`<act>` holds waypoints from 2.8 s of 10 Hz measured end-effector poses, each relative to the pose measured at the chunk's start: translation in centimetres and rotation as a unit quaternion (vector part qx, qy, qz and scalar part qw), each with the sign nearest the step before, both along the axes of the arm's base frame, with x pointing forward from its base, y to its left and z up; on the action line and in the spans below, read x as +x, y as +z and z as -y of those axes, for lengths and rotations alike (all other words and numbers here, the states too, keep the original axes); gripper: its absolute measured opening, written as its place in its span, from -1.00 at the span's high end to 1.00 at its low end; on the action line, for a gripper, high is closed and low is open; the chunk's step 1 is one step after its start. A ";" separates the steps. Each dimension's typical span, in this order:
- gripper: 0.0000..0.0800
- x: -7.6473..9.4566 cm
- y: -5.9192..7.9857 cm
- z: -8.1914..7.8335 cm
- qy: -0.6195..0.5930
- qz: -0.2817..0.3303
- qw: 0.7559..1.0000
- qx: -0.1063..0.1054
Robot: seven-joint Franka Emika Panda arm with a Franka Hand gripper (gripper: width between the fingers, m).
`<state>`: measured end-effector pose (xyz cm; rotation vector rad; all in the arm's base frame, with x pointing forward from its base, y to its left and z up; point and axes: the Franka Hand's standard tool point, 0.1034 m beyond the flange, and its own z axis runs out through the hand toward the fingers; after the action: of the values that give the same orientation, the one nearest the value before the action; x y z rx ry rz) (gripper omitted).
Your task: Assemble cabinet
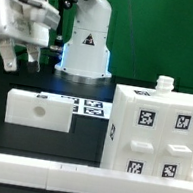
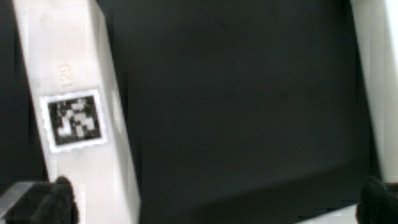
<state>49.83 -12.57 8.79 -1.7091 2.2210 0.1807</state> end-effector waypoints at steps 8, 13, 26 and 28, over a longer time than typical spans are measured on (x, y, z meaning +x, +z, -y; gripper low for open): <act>-0.99 -3.0 -3.7 -1.3 0.092 -0.094 0.991 -0.001; -0.99 -4.1 -6.0 -2.1 0.102 -0.113 0.988 -0.017; 0.27 -2.8 -6.3 -1.3 0.075 -0.229 0.962 0.129; 0.27 -3.0 -6.3 -1.7 0.101 -0.270 0.946 0.149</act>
Offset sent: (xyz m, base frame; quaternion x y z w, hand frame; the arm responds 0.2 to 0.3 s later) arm 0.0000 0.0000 0.0000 -0.1296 0.0000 0.0000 0.9916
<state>46.85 -10.89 2.47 -1.8646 2.1981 1.0941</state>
